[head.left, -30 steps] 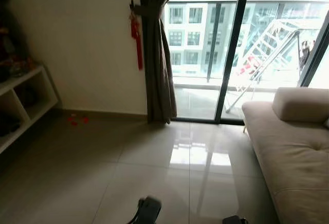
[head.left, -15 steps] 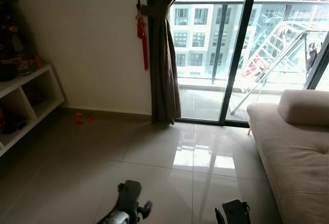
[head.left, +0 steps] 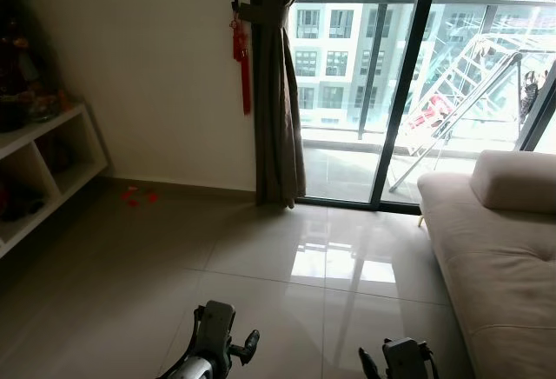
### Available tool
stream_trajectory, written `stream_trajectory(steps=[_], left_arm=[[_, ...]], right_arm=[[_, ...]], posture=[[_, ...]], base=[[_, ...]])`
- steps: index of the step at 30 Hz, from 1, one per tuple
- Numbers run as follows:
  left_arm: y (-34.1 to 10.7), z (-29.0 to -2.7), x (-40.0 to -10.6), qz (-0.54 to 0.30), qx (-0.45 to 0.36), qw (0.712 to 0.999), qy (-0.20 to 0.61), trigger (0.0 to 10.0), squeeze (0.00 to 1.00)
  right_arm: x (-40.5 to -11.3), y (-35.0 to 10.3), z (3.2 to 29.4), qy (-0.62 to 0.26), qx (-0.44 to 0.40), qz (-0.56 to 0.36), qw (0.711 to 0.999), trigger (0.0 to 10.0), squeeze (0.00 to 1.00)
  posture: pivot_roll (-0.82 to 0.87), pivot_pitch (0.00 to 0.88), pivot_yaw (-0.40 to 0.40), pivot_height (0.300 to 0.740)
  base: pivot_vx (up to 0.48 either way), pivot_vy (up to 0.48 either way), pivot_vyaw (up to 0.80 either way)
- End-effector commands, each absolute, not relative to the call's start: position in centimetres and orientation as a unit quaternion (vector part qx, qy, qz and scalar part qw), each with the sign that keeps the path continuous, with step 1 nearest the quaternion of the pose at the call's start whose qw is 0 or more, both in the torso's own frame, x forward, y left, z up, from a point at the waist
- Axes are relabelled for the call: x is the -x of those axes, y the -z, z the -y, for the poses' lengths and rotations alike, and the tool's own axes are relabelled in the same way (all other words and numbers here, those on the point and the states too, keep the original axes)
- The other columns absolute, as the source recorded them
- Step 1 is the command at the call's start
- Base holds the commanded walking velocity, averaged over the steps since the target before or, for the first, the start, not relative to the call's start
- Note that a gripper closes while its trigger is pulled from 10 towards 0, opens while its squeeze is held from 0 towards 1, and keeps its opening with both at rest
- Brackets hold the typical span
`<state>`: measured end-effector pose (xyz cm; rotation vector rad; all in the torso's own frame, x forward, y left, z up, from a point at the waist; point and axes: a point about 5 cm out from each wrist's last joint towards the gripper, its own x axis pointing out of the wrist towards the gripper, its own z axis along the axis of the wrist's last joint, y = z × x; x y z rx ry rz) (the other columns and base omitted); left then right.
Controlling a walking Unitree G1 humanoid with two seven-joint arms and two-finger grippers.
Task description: Move the pillow to the sofa from floor
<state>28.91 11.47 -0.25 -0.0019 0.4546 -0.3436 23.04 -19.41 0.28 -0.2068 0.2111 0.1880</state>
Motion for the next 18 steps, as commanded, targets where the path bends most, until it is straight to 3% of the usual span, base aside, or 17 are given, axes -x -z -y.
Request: stream_trajectory(steps=[1, 2, 16, 18], left_arm=[[0.1, -11.3, -28.9, -0.214, -0.006, 0.960, 0.179, 10.0, 0.79], [0.0, -11.2, -29.0, -0.212, -0.008, 0.960, 0.181, 10.0, 0.00], [-0.9, -10.7, -29.7, -0.190, 0.001, 0.962, 0.194, 10.0, 0.00], [-1.0, -10.5, -29.7, -0.184, -0.006, 0.962, 0.202, 10.0, 0.00]], right_arm=[[-22.5, 0.2, 19.7, -0.083, 0.101, -0.119, 0.984, 10.0, 0.00], [-22.3, 0.4, 19.8, -0.080, 0.097, -0.122, 0.984, 10.0, 0.00], [-22.1, 0.1, 19.3, -0.085, 0.081, -0.121, 0.986, 10.0, 0.00], [-22.0, 0.2, 19.3, -0.089, 0.083, -0.123, 0.985, 10.0, 0.00]], posture=[[-0.08, 0.000, 0.038, 0.740], [-0.08, 0.000, 0.040, 0.740], [-0.10, 0.000, 0.044, 0.740], [-0.10, 0.000, 0.039, 0.740]], base=[[0.000, 0.000, -0.73], [0.000, 0.000, -0.73], [0.000, 0.000, -0.73], [0.000, -0.362, -0.73]])
